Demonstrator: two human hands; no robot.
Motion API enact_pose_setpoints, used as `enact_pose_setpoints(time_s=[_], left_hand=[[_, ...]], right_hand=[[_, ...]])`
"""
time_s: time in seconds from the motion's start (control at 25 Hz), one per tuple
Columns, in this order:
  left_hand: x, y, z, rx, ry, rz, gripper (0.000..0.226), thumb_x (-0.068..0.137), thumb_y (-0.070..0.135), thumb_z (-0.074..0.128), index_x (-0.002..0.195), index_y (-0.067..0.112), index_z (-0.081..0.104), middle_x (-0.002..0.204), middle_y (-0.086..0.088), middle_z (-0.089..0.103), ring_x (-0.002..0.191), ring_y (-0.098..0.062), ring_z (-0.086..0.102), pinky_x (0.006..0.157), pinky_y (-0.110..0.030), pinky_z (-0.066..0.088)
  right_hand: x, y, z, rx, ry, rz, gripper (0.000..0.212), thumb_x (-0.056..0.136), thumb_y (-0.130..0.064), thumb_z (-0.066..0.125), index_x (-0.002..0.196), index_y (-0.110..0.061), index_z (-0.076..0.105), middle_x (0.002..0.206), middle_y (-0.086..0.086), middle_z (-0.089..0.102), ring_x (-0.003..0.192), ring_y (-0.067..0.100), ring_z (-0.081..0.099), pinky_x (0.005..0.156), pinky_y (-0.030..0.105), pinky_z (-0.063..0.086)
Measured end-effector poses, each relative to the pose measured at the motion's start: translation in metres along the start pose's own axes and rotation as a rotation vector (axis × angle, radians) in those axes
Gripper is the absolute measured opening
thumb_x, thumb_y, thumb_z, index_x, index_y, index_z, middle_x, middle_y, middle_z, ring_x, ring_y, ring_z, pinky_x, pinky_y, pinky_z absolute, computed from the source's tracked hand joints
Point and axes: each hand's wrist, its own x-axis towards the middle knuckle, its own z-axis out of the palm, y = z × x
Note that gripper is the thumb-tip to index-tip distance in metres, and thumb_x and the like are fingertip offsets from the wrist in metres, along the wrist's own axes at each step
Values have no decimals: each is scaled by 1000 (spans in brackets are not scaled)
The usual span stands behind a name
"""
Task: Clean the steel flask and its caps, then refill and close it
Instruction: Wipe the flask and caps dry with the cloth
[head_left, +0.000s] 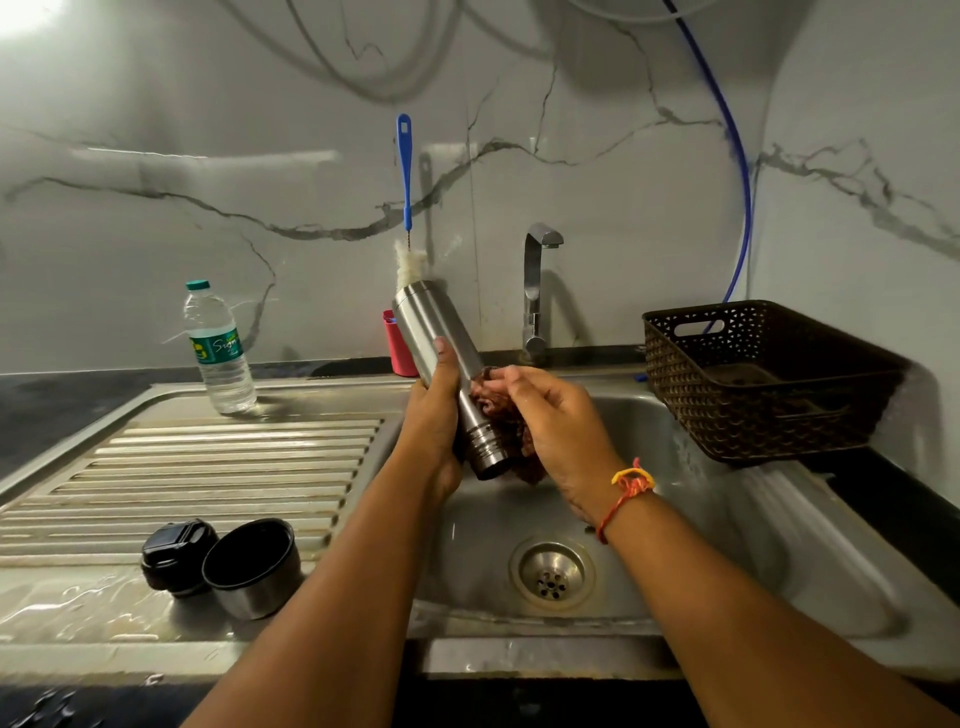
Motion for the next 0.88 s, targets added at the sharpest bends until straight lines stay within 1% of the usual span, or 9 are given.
enact_pose_setpoints(time_s=[0.08,0.2,0.24,0.28,0.36,0.48,0.6,0.72,0.88], left_hand=[[-5,3,2,-30,8,-30,71,92,72,49,131,13,56,111,-21,75,99,-37,75,86,-53,61],[-7,5,6,-29,-27,-67,61,97,67,47,123,13,60,102,-18,77,93,-34,76,78,-46,63],[-9,5,8,0,-42,-74,58,98,65,48,121,13,61,99,-17,78,91,-32,77,77,-45,63],[-10,4,9,36,-57,-80,55,98,62,49,120,13,63,99,-16,78,91,-32,77,78,-45,63],[-13,2,11,74,-78,-98,52,99,58,52,125,14,62,106,-16,77,99,-33,75,86,-48,61],[-11,-1,9,96,-107,-47,51,101,52,53,136,14,54,122,-20,71,109,-35,71,91,-51,59],[-9,-1,8,79,-144,-27,53,101,50,54,140,15,50,129,-23,66,111,-37,70,83,-46,61],[-11,-1,9,92,-162,-65,54,101,52,52,141,15,52,128,-23,67,106,-34,72,78,-43,61],[-8,2,14,302,-158,-6,46,104,57,42,133,24,56,122,-18,70,107,-33,72,89,-49,60]], right_hand=[[4,7,0,7,40,-18,17,90,-21,68,106,-14,70,107,0,69,94,4,67,83,27,57],[7,17,-6,162,32,155,50,73,-31,84,116,-18,62,110,2,70,100,18,69,78,31,58],[7,17,-7,206,22,211,52,72,-31,84,116,-14,63,108,5,73,99,21,70,77,33,58],[7,16,-9,255,7,249,48,72,-29,83,113,-10,66,105,9,74,98,26,71,77,36,58],[7,15,-12,340,-33,339,43,73,-26,81,108,-5,69,104,17,73,98,33,70,83,48,58],[8,15,-16,392,-93,417,51,71,-30,83,114,-8,67,109,19,72,103,38,68,88,62,52],[9,16,-17,363,-106,425,52,70,-31,85,115,-13,67,110,17,72,102,37,69,88,64,52],[7,19,-18,266,-93,388,39,69,-28,86,104,-15,72,102,16,74,99,38,69,87,67,51],[5,15,-16,327,-44,384,27,75,-20,81,99,-11,73,100,18,74,97,39,70,85,62,54]])
